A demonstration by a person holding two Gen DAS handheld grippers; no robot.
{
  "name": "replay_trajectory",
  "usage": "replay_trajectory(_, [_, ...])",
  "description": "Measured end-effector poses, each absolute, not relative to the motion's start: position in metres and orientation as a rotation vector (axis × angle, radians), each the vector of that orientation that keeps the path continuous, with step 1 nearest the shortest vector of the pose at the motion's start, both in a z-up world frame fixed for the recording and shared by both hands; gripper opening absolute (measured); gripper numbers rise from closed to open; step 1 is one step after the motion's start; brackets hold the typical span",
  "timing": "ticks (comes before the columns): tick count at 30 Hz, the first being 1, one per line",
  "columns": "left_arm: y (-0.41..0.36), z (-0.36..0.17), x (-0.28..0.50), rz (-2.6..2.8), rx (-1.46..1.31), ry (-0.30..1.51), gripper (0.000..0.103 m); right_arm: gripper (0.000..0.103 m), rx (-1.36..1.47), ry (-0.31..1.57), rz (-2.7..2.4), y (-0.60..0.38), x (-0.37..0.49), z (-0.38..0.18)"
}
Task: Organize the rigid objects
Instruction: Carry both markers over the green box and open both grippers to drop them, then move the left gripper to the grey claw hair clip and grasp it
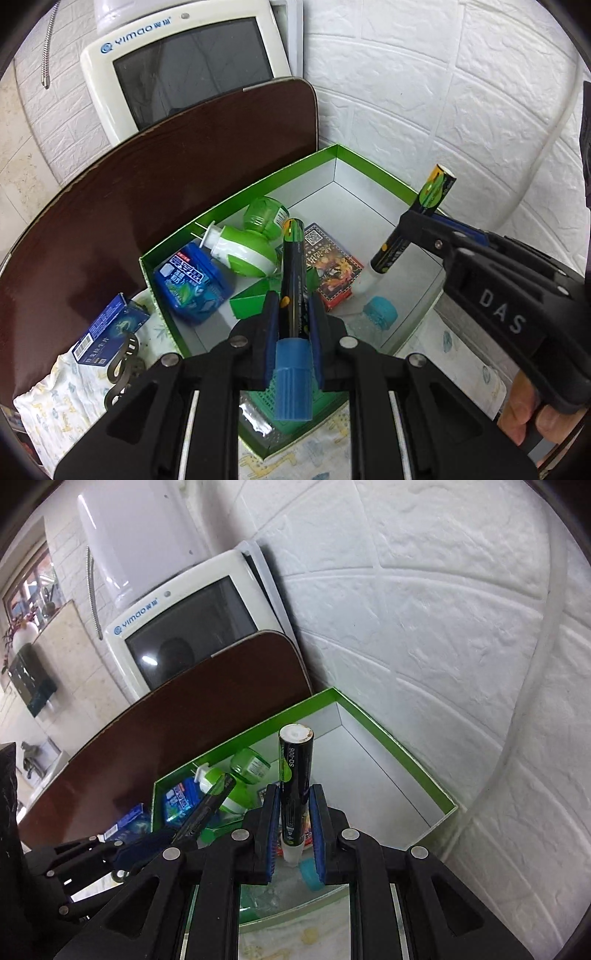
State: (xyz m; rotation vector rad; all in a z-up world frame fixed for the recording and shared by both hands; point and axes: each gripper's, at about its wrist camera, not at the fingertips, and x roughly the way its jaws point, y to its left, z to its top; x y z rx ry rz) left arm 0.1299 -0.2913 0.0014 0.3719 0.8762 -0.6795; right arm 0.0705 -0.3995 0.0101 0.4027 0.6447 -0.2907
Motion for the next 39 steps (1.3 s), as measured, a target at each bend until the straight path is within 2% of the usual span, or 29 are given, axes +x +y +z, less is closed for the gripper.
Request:
replay_trajectory(6, [-0.294,-0.002,0.139,-0.655,0.377,0.870,0.015,0.017,0.421,0.648,-0.314,-0.406,0.077,0.002])
replay_trajectory(11, [-0.282,0.003,0.143,-0.625,0.349,0.859,0.032,0.017,0.430,0.636,-0.316,-0.405,0.076,0.009])
replay_trajectory(19, [-0.212,0.002,0.163,-0.470,0.282,0.856,0.036,0.020,0.414,0.649,-0.274,-0.383,0.073,0.013])
replay_trajectory(22, [-0.172,-0.008,0.174,-0.388,0.243,0.873,0.043,0.022,0.414,0.645,-0.253,-0.370,0.072,0.015])
replay_trajectory(31, [-0.077,-0.046,0.191,-0.281,0.093,0.978,0.043,0.022,0.309,0.683,-0.050,-0.283,0.092,0.022])
replay_trajectory(39, [-0.033,-0.065,0.185,-0.322,0.047,1.002,0.042,0.022,0.185,0.838,0.143,-0.192,0.116,-0.022])
